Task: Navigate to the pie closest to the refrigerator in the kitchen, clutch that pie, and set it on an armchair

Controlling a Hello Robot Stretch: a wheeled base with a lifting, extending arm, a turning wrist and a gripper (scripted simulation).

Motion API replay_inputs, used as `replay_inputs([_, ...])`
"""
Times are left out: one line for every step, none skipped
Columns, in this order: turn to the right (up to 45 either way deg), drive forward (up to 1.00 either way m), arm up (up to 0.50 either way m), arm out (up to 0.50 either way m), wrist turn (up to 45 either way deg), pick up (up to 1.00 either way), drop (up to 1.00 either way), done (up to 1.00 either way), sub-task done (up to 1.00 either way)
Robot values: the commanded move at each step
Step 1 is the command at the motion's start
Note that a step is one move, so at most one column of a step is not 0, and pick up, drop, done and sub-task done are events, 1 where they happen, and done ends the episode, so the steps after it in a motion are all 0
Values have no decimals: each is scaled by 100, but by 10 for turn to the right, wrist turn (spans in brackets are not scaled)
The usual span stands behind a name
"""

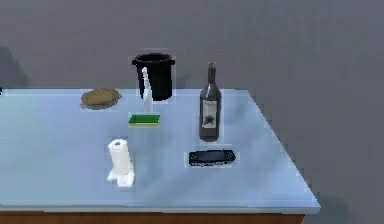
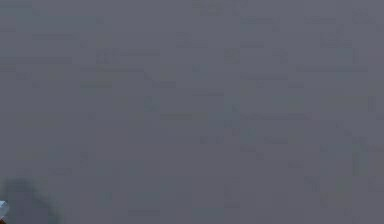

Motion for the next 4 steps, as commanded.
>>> replay_inputs([-450,0,0,0,0,0,0,0,0])
replay_inputs([-450,0,0,0,0,0,0,0,0])
replay_inputs([-450,0,0,0,0,0,0,0,0])
replay_inputs([-210,0,0,0,0,0,0,0,0])
